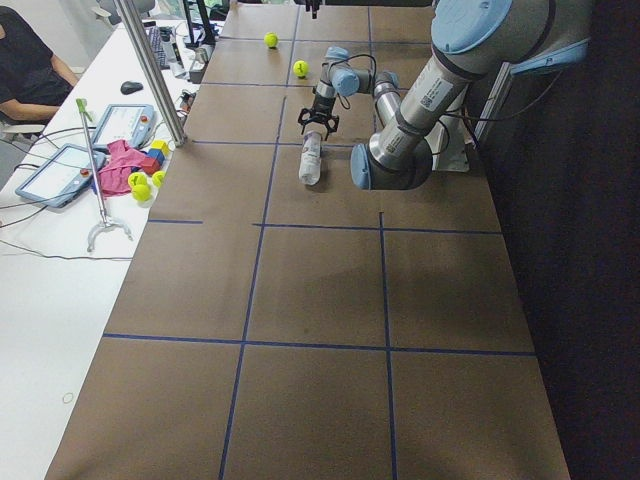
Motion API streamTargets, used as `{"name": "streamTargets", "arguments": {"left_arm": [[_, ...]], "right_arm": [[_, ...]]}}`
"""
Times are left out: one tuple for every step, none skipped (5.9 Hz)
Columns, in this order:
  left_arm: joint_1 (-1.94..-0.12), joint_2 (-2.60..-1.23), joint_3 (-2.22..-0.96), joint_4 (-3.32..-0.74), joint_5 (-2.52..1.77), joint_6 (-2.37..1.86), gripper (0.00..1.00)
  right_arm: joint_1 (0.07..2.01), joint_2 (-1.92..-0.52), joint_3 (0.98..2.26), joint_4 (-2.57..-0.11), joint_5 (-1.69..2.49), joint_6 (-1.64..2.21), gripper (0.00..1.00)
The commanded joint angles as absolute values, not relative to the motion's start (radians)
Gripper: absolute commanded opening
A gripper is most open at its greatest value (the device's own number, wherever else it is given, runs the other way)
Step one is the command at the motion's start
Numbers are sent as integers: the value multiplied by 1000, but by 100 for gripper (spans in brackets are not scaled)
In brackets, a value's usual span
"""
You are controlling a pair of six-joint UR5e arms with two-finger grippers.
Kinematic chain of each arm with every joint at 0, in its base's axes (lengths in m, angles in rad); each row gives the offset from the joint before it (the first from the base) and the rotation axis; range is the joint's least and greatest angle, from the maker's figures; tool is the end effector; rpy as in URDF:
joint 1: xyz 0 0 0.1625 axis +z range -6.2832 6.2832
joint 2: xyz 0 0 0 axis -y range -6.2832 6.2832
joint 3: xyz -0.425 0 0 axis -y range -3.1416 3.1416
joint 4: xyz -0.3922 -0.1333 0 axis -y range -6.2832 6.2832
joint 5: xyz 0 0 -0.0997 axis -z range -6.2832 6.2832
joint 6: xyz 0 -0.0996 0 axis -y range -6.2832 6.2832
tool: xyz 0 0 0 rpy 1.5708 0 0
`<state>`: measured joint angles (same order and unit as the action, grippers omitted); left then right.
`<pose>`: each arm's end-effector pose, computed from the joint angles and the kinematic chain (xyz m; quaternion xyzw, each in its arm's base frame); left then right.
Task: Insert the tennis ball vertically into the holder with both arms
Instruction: 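Grasp the clear tube with the left gripper and lift it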
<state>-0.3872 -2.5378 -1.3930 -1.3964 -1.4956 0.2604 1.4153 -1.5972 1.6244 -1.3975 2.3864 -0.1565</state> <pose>0.6551 -0.4192 0.1490 0.2867 0.1026 0.6209 0.7223 -0.0162 -0.4956 0.6237 0.0921 -0.3946 -0.1811 0.8961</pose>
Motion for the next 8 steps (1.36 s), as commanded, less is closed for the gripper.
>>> {"name": "streamTargets", "arguments": {"left_arm": [[-383,-2511,-1385,-1439,-1493,259,100],[-380,-2511,-1382,-1439,-1491,259,100],[-379,-2510,-1382,-1439,-1491,259,100],[-379,-2511,-1370,-1442,-1491,261,100],[-379,-2511,-1367,-1456,-1491,262,98],[-379,-2511,-1367,-1456,-1491,259,87],[-379,-2510,-1365,-1456,-1491,259,82],[-379,-2510,-1370,-1456,-1491,258,77]], "right_arm": [[1414,-1598,1620,-1399,2385,-156,100],[1414,-1598,1617,-1397,2385,-156,100],[1414,-1598,1618,-1397,2387,-156,100],[1414,-1598,1615,-1399,2387,-156,100],[1414,-1598,1617,-1397,2387,-156,100],[1414,-1600,1617,-1399,2387,-156,100],[1414,-1601,1617,-1397,2388,-156,100],[1413,-1601,1617,-1397,2388,-156,100]]}}
